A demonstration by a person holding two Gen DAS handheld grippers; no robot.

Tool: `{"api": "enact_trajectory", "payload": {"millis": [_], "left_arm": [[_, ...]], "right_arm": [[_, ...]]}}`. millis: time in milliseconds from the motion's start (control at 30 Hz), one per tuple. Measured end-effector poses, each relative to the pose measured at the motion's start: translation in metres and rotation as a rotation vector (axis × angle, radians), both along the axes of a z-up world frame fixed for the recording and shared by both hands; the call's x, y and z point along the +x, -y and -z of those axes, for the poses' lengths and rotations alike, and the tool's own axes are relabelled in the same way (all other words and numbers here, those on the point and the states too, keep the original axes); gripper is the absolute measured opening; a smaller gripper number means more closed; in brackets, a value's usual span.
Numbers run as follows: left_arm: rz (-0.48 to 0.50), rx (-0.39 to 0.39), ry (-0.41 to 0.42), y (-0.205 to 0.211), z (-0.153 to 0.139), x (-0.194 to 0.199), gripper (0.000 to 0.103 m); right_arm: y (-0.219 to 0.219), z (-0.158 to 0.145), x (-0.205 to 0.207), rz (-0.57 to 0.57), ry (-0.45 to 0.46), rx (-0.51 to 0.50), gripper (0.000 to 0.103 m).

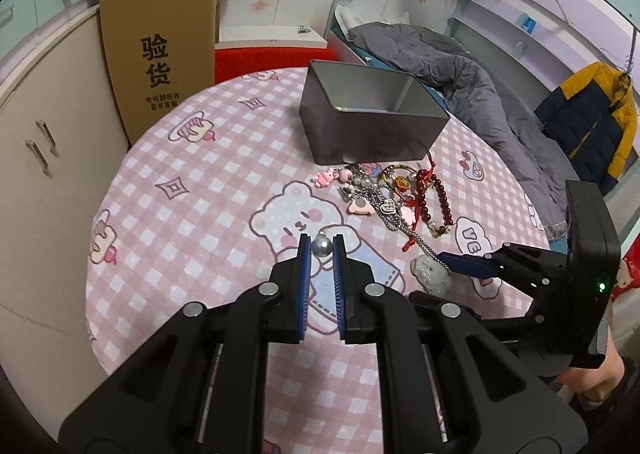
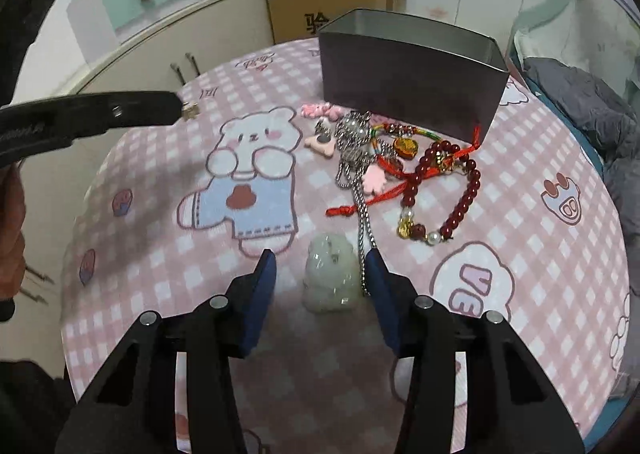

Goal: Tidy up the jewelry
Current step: 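Grasp the jade pendant with right tool and pull it free while left holds silver bead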

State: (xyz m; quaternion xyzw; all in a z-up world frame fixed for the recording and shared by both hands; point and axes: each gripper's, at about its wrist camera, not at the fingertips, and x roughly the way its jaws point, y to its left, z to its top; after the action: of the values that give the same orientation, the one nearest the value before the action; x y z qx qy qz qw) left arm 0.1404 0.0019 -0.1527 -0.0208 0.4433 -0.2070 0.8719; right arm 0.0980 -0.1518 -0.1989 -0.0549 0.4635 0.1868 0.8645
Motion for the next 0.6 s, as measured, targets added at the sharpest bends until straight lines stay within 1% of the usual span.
{"api": "enact_trajectory", "payload": {"millis": [67, 133, 167, 200, 367, 467, 533, 600], "left_arm": [[0.008, -0.005, -0.004, 0.002, 0.002, 0.001, 0.011], [0.014, -0.007, -0.010, 0.004, 0.004, 0.002, 0.011], [0.018, -0.008, -0.015, 0.005, 0.005, 0.004, 0.011], [0.020, -0.009, -0.019, 0.007, 0.006, 0.005, 0.011], [0.030, -0.009, -0.005, 0.011, 0.000, 0.005, 0.011], [0.034, -0.010, -0.002, 0.012, -0.003, 0.007, 0.011], [0.037, -0.012, 0.006, 0.015, -0.008, 0.009, 0.011], [0.043, -0.016, 0.015, 0.018, -0.012, 0.011, 0.011]], "right_arm": [[-0.001, 0.002, -0.001, -0.005, 0.021, -0.005, 0.044], [-0.006, 0.003, -0.002, -0.023, 0.052, -0.040, 0.043], [-0.008, 0.003, 0.000, -0.027, 0.063, -0.053, 0.039], [-0.008, 0.002, 0.001, -0.019, 0.063, -0.058, 0.026], [0.011, -0.010, -0.001, 0.026, 0.046, 0.061, 0.026], [0.021, -0.024, -0.006, 0.033, 0.061, 0.150, 0.026], [0.023, -0.034, -0.007, 0.026, 0.085, 0.181, 0.026], [0.022, -0.039, -0.006, 0.017, 0.093, 0.180, 0.027]]}}
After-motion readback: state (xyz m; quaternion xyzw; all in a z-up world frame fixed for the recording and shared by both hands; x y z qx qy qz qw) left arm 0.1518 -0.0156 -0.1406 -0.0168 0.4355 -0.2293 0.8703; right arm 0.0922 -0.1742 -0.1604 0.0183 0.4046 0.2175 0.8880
